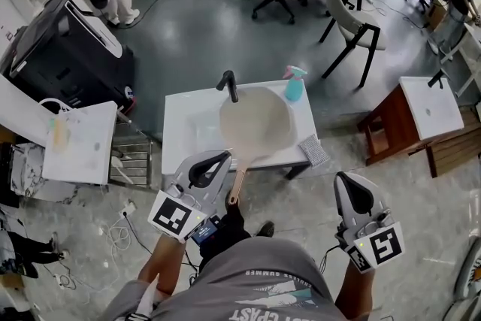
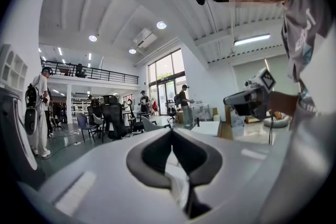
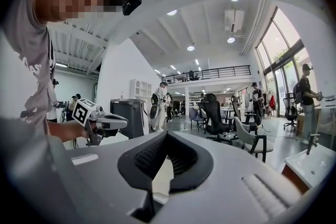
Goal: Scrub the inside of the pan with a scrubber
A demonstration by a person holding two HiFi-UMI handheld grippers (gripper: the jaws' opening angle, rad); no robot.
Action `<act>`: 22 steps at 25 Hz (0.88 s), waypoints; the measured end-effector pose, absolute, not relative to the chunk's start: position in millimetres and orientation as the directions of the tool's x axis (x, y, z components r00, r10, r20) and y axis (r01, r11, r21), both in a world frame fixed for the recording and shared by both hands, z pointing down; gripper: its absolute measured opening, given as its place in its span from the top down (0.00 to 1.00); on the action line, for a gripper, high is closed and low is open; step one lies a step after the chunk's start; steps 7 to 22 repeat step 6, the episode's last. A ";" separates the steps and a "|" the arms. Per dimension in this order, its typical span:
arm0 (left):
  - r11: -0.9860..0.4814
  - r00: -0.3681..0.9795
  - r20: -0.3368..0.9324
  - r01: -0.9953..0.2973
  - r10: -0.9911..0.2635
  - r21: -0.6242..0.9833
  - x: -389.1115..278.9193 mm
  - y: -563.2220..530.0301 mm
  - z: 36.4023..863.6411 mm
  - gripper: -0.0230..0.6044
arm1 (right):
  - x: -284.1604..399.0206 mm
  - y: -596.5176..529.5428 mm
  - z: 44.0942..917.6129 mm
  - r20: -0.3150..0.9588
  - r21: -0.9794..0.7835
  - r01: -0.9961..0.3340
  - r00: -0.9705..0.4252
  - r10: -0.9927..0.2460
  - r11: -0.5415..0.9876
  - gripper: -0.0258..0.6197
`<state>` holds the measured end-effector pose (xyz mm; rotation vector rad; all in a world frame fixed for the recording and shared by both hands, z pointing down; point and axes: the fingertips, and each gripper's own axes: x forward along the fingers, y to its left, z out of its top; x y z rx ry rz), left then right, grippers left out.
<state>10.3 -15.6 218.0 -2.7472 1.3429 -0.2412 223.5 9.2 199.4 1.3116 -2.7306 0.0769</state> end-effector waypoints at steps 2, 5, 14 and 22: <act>-0.613 0.603 0.112 -0.778 -0.790 -0.135 10.9 -16.2 217.8 0.96 | 223.8 8.7 199.5 0.122 0.001 -0.780 -0.621 -0.774 0.626 0.96; -0.600 0.587 0.127 -0.788 -0.800 -0.137 11.6 -18.6 214.2 0.96 | 225.9 7.8 200.3 0.123 0.000 -0.781 -0.620 -0.775 0.625 0.96; -0.596 0.582 0.130 -0.791 -0.803 -0.137 11.8 -19.2 213.5 0.96 | 226.6 7.6 200.6 0.123 0.000 -0.781 -0.619 -0.775 0.624 0.96; -0.596 0.582 0.130 -0.791 -0.803 -0.137 11.8 -19.2 213.5 0.96 | 226.6 7.6 200.6 0.123 0.000 -0.781 -0.619 -0.775 0.624 0.96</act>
